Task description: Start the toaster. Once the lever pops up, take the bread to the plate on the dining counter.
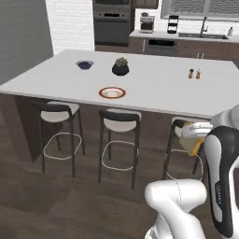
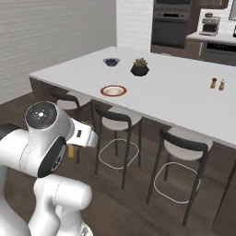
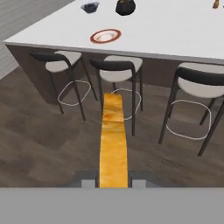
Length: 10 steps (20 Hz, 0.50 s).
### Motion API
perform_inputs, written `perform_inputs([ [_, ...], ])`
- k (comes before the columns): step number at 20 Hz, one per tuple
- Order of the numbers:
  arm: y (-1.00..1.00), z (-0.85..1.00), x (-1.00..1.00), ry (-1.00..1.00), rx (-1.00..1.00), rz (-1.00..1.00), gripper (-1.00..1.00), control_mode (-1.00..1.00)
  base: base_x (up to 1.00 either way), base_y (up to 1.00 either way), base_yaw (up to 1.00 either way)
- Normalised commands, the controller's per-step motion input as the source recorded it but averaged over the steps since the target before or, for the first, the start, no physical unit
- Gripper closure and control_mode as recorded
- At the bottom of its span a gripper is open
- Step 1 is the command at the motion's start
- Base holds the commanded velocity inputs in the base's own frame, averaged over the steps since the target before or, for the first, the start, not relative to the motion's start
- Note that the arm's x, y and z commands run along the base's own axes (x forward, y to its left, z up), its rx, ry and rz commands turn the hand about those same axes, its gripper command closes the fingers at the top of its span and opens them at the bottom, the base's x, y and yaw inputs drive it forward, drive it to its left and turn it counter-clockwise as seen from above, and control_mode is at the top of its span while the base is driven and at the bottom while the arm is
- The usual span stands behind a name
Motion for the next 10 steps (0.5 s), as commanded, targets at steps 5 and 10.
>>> perform_inputs([
  [5, 0.00, 0.00, 0.00, 0.00, 0.00, 0.00, 1.00, 1.00, 0.67, 1.00, -0.42],
  [10, 0.00, 0.00, 0.00, 0.00, 0.00, 0.00, 1.00, 1.00, 0.69, 1.00, -0.41],
])
